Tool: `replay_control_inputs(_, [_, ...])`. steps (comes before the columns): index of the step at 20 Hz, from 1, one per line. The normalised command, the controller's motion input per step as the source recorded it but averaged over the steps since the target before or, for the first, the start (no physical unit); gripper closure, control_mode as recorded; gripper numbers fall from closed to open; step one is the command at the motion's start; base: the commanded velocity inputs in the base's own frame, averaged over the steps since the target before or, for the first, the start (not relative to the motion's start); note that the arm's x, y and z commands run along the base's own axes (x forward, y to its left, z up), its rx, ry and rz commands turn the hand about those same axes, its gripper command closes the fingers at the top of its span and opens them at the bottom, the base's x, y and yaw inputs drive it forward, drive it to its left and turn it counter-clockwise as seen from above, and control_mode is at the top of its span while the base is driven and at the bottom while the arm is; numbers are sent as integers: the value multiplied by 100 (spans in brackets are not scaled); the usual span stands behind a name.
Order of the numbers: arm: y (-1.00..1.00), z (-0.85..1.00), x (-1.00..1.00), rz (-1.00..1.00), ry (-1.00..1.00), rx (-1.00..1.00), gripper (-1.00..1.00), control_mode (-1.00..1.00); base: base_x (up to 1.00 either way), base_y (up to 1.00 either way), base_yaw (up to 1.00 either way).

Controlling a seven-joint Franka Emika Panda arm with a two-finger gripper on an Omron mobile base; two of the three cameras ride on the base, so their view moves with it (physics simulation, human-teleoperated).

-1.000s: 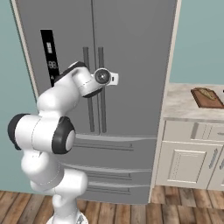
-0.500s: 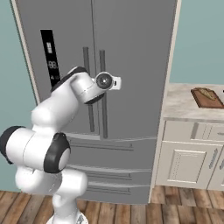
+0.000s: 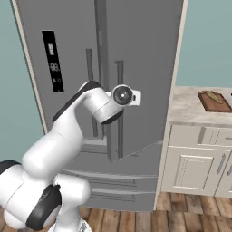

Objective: Retrieve the sausage and cheese from the fridge and place them on the cutting board on the counter.

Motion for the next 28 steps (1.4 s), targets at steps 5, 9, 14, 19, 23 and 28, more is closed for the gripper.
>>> replay_control_inputs(5, [-100, 45, -96, 0, 13, 0, 100, -100, 0, 0, 0])
replay_control_inputs(9, [-34, 34, -58, -1, 23, 2, 100, -100, 0, 0, 0])
replay_control_inputs(14, [59, 2, -59, -7, 20, 4, 100, -100, 0, 0, 0])
replay_control_inputs(19, [72, 0, -67, -6, 8, 3, 100, -100, 0, 0, 0])
replay_control_inputs(23, [68, 0, -76, -7, 5, 2, -100, -100, 0, 0, 0])
replay_control_inputs(28, [48, 1, -61, -7, 7, 3, -100, -100, 0, 0, 0])
